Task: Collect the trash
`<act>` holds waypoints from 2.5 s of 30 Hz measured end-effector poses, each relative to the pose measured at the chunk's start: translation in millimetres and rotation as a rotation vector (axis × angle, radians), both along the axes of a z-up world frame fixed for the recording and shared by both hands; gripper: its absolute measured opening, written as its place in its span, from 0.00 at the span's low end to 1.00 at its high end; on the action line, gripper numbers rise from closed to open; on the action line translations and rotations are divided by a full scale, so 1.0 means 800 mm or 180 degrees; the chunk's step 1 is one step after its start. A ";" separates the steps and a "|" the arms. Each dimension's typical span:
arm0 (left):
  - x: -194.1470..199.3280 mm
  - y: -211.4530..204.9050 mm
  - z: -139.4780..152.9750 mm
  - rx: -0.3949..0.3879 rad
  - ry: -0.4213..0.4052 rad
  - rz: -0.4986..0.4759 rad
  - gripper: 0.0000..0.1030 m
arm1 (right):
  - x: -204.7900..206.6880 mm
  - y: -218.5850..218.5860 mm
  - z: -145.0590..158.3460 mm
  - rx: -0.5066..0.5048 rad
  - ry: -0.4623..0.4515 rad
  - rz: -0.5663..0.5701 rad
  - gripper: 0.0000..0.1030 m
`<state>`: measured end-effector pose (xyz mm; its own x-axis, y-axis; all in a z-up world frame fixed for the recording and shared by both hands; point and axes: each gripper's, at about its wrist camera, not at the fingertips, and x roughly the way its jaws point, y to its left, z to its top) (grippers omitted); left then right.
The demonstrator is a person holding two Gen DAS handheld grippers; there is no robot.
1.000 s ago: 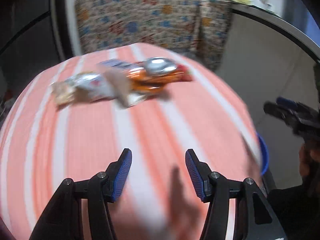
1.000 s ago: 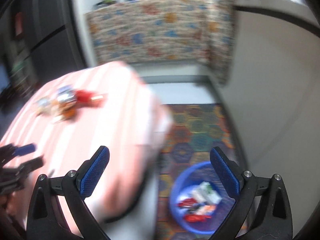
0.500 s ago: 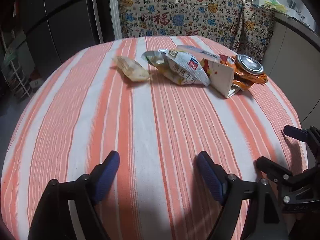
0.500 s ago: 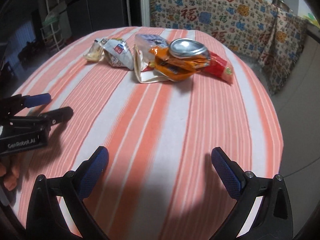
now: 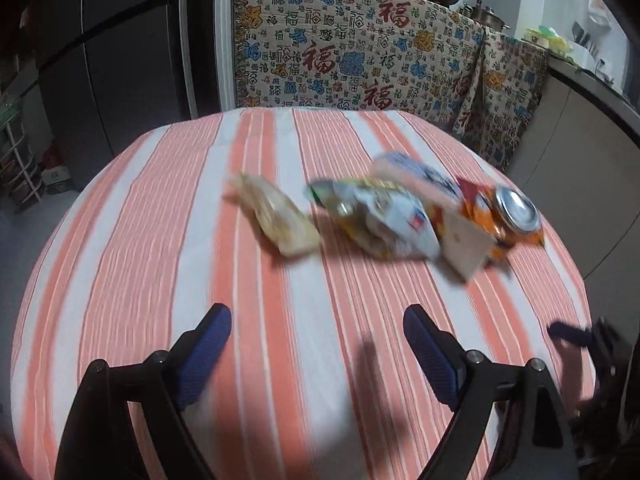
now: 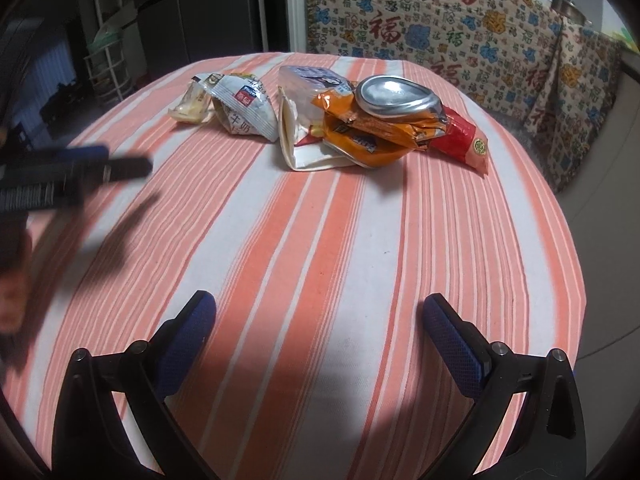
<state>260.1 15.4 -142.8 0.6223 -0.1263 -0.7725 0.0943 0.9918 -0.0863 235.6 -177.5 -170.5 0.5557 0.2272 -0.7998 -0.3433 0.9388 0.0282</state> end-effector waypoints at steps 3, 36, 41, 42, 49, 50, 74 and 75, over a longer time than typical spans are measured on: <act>0.044 0.015 -0.004 -0.0001 0.0099 0.0055 0.86 | 0.002 0.001 0.000 -0.0001 0.0003 0.0007 1.00; -0.092 -0.007 -0.031 0.0362 0.0162 -0.0259 0.72 | 0.003 0.002 0.000 0.0012 0.0010 0.0017 1.00; -0.078 -0.001 -0.039 0.0340 0.0128 -0.0145 0.87 | 0.004 0.003 -0.001 0.0026 0.0009 0.0027 1.00; -0.076 0.002 -0.041 0.0328 0.0125 -0.0123 0.89 | 0.005 0.004 -0.001 0.0025 0.0008 0.0028 1.00; -0.075 0.003 -0.043 0.0312 0.0134 -0.0111 0.92 | 0.004 0.004 -0.001 0.0030 0.0011 0.0031 1.00; -0.074 0.004 -0.043 0.0313 0.0134 -0.0111 0.92 | 0.004 0.004 -0.002 0.0029 0.0012 0.0031 1.00; -0.075 0.005 -0.043 0.0302 0.0136 -0.0103 0.92 | -0.001 -0.019 0.010 0.0408 -0.0062 -0.0031 0.99; -0.075 0.004 -0.042 0.0303 0.0136 -0.0103 0.92 | -0.001 -0.023 0.012 0.0428 -0.0075 -0.0063 0.99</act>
